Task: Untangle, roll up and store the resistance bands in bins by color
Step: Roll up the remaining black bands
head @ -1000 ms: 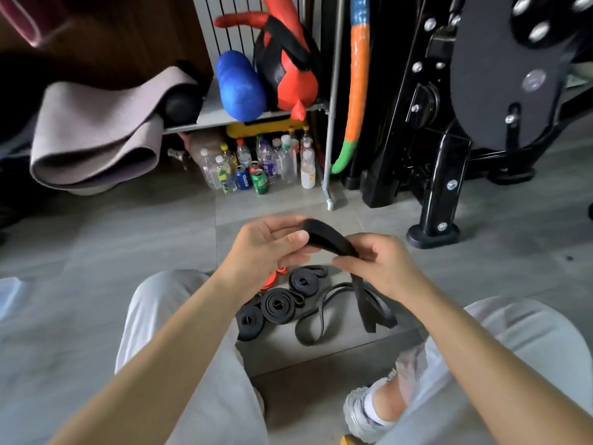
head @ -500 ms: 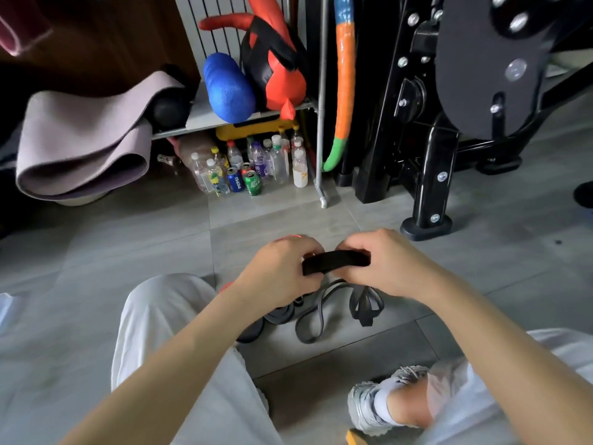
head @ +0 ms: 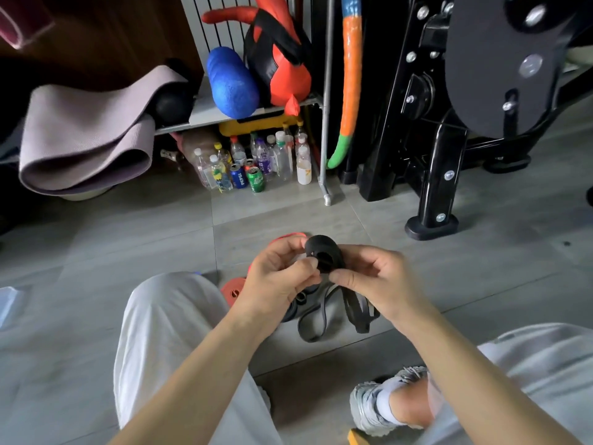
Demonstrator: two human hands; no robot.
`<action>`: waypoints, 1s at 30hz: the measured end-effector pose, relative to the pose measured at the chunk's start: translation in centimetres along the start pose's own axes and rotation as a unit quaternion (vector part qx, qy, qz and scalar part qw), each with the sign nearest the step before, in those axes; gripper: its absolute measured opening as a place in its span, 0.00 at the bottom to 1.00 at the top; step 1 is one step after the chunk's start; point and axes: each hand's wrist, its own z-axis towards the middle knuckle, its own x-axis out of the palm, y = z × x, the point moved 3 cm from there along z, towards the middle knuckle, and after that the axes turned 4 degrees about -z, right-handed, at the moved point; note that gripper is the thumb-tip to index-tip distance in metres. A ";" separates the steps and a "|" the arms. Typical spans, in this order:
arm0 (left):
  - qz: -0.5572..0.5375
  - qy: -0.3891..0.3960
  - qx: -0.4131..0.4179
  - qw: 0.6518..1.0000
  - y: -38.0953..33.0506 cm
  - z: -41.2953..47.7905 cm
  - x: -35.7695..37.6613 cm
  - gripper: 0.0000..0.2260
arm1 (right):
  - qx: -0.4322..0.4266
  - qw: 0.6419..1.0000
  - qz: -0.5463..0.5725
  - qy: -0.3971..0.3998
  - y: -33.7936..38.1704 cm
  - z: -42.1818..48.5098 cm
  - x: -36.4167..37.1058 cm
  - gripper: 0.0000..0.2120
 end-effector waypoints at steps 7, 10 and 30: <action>0.514 0.040 0.071 0.854 -2.5 -0.3 -0.1 0.20 | -0.032 0.961 -0.271 0.045 -0.1 0.4 -0.4 0.08; 0.706 0.110 0.096 0.693 -3.5 -0.1 1.3 0.19 | -0.066 0.918 -0.380 0.094 0.6 1.0 0.0 0.06; 0.464 0.000 0.018 0.886 -1.6 -0.8 0.3 0.14 | -0.032 0.970 -0.240 0.035 -0.4 0.2 -1.0 0.10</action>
